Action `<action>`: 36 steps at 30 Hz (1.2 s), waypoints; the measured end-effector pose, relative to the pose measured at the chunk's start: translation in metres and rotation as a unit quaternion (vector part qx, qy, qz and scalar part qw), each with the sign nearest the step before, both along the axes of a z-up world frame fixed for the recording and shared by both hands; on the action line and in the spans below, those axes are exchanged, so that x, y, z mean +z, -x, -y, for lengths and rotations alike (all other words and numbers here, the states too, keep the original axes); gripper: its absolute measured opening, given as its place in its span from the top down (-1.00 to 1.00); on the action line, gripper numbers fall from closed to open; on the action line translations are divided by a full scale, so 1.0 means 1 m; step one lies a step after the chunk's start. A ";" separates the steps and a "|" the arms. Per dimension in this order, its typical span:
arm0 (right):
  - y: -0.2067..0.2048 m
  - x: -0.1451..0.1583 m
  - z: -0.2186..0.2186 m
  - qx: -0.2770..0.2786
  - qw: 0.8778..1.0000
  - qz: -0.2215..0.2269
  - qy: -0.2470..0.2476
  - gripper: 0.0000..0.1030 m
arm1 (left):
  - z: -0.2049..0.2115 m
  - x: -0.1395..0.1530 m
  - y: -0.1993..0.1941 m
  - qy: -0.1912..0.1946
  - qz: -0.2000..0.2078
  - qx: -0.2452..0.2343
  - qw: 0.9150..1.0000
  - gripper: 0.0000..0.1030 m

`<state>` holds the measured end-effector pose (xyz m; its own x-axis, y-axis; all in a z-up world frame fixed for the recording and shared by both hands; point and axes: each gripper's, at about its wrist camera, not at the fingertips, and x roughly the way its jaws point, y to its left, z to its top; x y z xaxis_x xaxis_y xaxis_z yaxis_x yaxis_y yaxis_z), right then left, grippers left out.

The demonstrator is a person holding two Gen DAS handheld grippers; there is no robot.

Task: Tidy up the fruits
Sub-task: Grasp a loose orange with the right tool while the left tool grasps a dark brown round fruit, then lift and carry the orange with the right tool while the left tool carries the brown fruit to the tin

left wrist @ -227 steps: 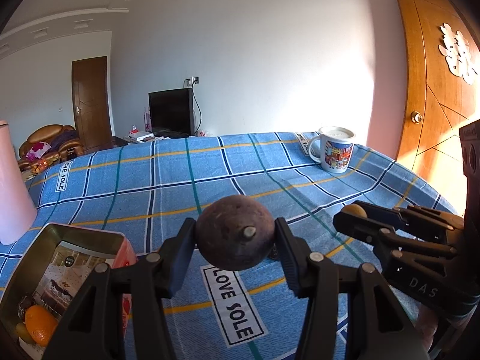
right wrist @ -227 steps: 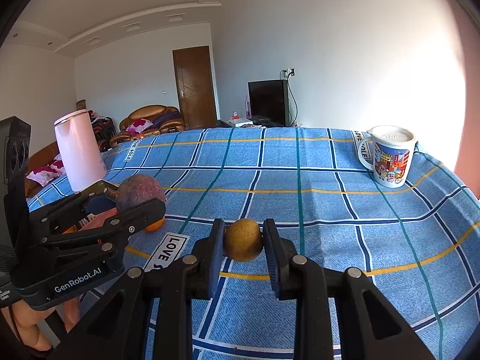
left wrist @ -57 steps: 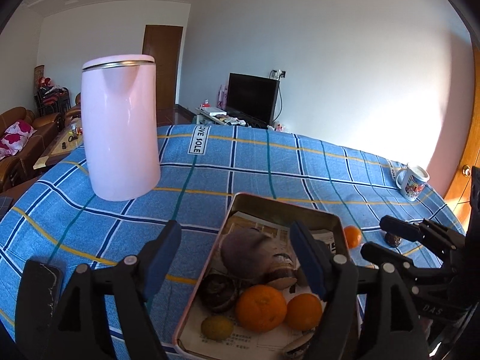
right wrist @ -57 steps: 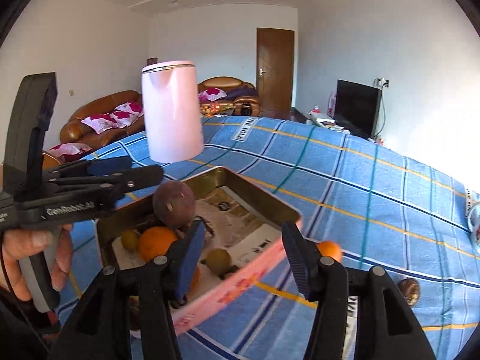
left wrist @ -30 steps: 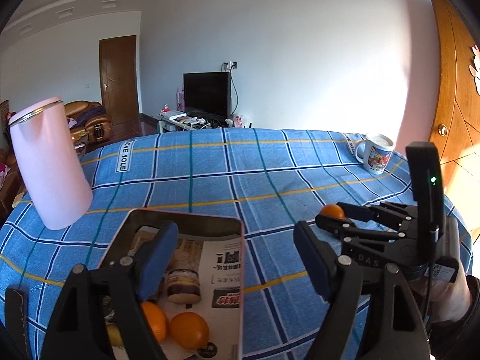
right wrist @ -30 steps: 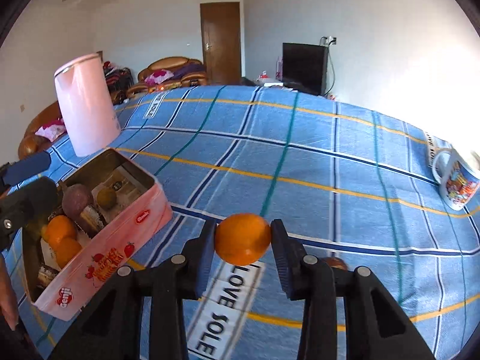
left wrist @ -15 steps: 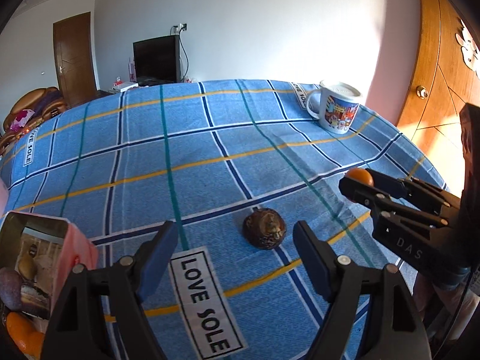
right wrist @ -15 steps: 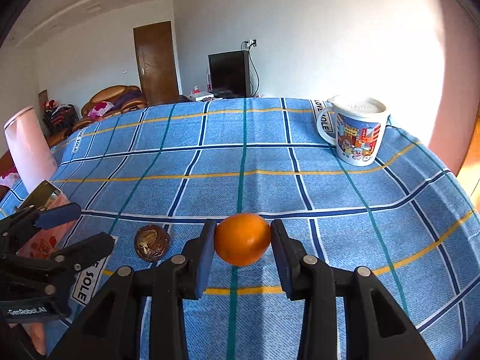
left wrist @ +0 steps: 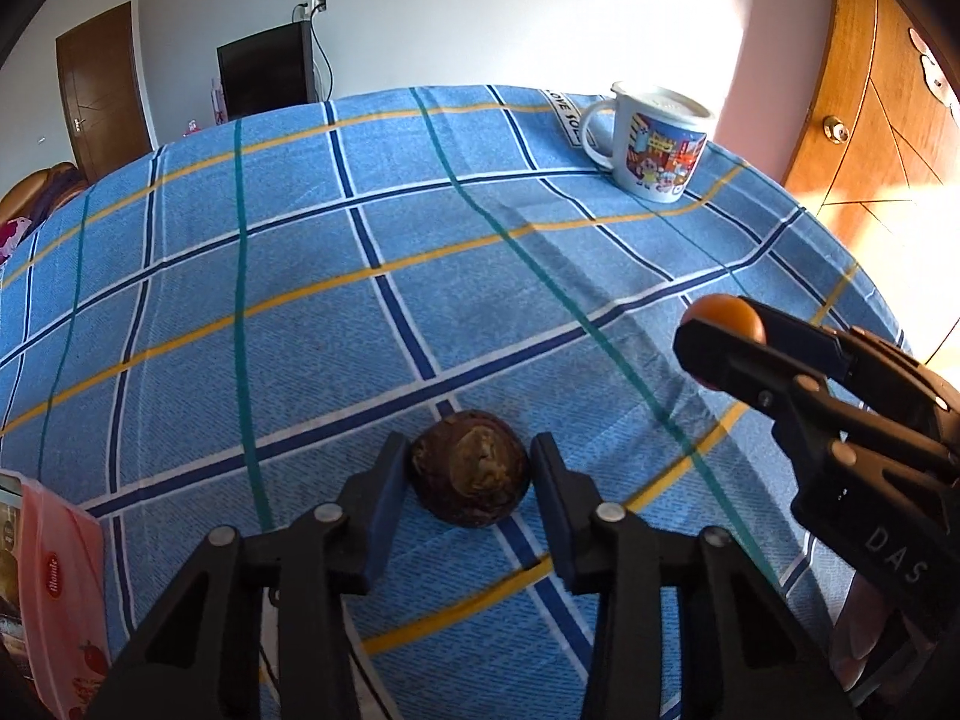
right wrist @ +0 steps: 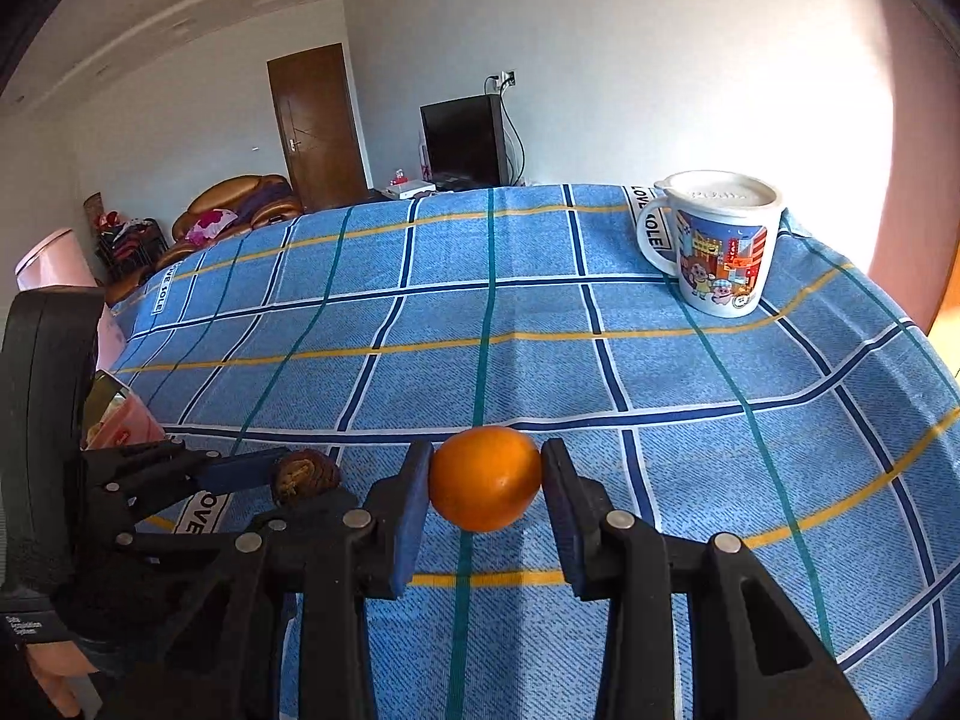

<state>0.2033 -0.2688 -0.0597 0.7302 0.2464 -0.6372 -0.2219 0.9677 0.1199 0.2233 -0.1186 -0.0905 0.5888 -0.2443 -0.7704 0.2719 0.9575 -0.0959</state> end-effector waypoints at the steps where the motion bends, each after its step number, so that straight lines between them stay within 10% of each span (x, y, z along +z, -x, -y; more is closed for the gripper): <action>1: 0.000 0.000 0.000 0.002 1.000 0.001 -0.002 0.25 | 0.000 0.001 0.000 0.004 0.001 -0.003 1.000 0.19; 36: 0.041 0.025 0.004 0.014 0.992 0.125 -0.021 0.25 | -0.010 0.040 0.050 0.001 0.172 0.036 0.984 0.19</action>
